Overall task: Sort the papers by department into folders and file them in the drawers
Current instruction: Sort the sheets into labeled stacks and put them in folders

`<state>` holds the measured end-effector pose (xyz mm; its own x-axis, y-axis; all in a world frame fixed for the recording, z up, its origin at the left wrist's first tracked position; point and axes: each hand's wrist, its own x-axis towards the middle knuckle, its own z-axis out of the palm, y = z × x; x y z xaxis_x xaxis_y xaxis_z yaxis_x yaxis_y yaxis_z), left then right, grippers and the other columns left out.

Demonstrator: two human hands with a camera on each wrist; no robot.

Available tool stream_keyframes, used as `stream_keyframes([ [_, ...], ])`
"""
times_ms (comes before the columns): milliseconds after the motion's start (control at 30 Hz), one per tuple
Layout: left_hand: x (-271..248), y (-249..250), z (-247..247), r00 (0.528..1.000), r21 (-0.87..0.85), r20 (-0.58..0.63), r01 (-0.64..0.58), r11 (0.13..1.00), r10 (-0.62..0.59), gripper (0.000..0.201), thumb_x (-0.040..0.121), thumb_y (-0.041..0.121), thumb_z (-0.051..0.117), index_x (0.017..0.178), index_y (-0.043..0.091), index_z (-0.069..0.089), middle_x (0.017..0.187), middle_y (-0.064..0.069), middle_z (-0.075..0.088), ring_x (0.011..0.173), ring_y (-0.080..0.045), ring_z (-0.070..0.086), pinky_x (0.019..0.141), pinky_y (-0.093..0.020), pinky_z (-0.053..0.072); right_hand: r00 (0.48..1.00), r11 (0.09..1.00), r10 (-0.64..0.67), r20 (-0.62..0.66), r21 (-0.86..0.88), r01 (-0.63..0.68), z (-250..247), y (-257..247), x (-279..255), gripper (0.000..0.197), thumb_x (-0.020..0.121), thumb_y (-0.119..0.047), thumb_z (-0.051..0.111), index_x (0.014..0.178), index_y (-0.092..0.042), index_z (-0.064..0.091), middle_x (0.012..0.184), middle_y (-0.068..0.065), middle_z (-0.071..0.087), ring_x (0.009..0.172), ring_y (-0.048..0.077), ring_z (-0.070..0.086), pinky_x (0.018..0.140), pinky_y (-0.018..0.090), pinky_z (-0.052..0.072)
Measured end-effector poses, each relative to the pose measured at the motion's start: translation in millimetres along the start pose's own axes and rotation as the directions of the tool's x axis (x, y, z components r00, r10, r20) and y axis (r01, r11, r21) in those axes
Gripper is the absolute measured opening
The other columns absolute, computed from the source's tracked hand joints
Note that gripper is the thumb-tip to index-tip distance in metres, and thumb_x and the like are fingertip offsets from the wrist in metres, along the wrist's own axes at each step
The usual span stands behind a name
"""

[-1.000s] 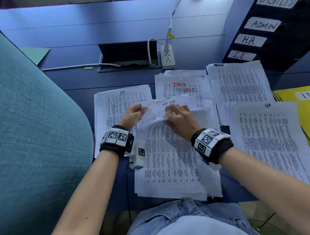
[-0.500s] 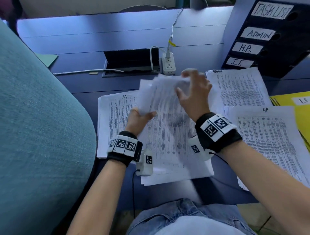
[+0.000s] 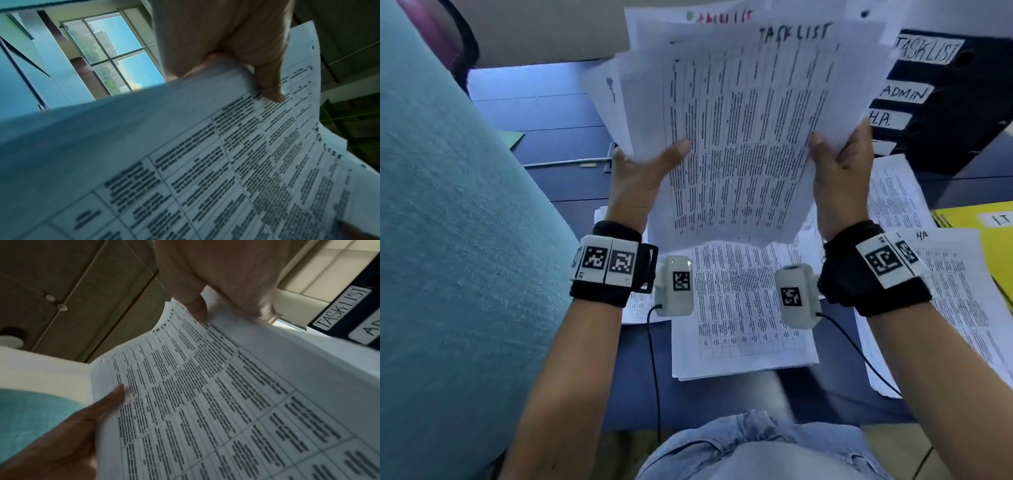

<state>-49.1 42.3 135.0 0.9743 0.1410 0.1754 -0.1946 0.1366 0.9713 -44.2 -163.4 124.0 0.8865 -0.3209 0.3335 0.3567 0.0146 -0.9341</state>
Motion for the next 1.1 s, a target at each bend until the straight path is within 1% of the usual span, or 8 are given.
stream_keyframes([
  [133,-7.5,-3.8,-0.9,0.998,-0.004,-0.059,-0.002,1.000,0.002,0.014,0.074,0.006,0.072,0.074,0.020,0.071,0.077,0.013,0.072,0.082,-0.001,0.068,0.084,-0.020,0.052,1.000,1.000,-0.022,-0.003,0.019,0.022,-5.0,-0.5,-13.8,0.028,0.087,-0.009,0.057,0.102,-0.025,0.039,0.112,0.006,0.052,0.104,0.020,0.056,0.094,0.039,0.049],
  [300,-31.1,-35.3,-6.5,0.989,0.019,-0.002,0.151,0.988,-0.151,0.056,0.064,0.026,0.077,0.109,-0.003,0.063,0.103,-0.007,0.071,0.100,-0.020,0.066,0.098,-0.044,0.046,0.972,0.967,0.236,-0.016,-0.092,-0.236,-8.9,32.9,-38.2,0.052,0.075,-0.038,0.071,0.108,-0.023,0.034,0.129,0.019,0.049,0.120,0.033,0.049,0.099,0.055,0.042],
  [467,-33.2,-64.3,-5.5,0.953,0.104,-0.049,0.301,0.948,-0.298,0.029,0.069,0.018,0.078,0.093,0.009,0.066,0.086,0.001,0.073,0.089,-0.019,0.069,0.092,-0.047,0.050,0.947,0.947,0.317,0.057,-0.074,-0.313,-9.0,64.1,-50.2,0.036,0.085,-0.007,0.063,0.115,-0.011,0.044,0.101,-0.006,0.061,0.086,-0.004,0.062,0.082,0.020,0.054],
  [600,-15.6,-91.7,-16.8,0.926,0.086,-0.159,0.357,0.930,-0.341,0.089,0.047,0.059,0.082,0.107,-0.002,0.058,0.104,-0.020,0.066,0.096,-0.036,0.064,0.087,-0.055,0.050,0.872,0.857,0.481,0.093,-0.261,-0.445,-20.6,89.4,-54.2,0.013,0.085,-0.011,0.064,0.095,-0.004,0.061,0.087,0.010,0.063,0.075,0.017,0.062,0.078,0.034,0.052],
  [700,-5.1,-109.8,-21.8,0.905,0.167,-0.176,0.415,0.895,-0.387,0.068,0.063,0.058,0.074,0.101,0.004,0.059,0.109,-0.020,0.061,0.099,-0.028,0.058,0.092,-0.051,0.046,0.853,0.793,0.522,-0.024,-0.356,-0.495,-29.9,107.7,-51.5,0.015,0.086,-0.017,0.063,0.076,-0.007,0.060,0.076,0.014,0.058,0.077,0.030,0.061,0.074,0.039,0.052],
  [833,-12.3,-143.2,-29.7,0.633,0.511,-0.421,0.757,0.407,-0.649,0.068,0.086,0.030,0.057,0.140,0.000,0.028,0.145,-0.023,0.025,0.133,-0.036,0.029,0.111,-0.044,0.028,0.802,0.655,0.583,-0.134,-0.506,-0.561,-43.7,125.1,-41.2,0.024,0.090,-0.014,0.059,0.067,-0.006,0.055,0.071,0.010,0.058,0.083,0.029,0.056,0.060,0.014,0.045],
  [967,-24.7,-156.5,-27.5,0.598,0.718,-0.391,0.674,0.175,-0.700,0.047,0.090,0.019,0.047,0.131,-0.003,0.037,0.140,-0.024,0.021,0.128,-0.037,0.029,0.109,-0.040,0.030,0.745,0.577,0.663,-0.081,-0.579,-0.576,-50.4,139.6,-36.2,0.012,0.088,-0.014,0.061,0.078,-0.010,0.057,0.084,0.012,0.059,0.090,0.026,0.056,0.086,0.039,0.046],
  [1100,-22.5,-168.0,-28.9,0.635,0.608,-0.189,0.675,0.418,-0.749,0.043,0.078,0.014,0.062,0.116,-0.006,0.054,0.124,-0.021,0.055,0.112,-0.033,0.055,0.099,-0.042,0.045,0.704,0.548,0.707,-0.072,-0.573,-0.610,-57.7,152.2,-36.6,0.024,0.088,-0.012,0.060,0.066,-0.015,0.051,0.069,0.005,0.053,0.083,0.024,0.054,0.077,0.034,0.044],
])
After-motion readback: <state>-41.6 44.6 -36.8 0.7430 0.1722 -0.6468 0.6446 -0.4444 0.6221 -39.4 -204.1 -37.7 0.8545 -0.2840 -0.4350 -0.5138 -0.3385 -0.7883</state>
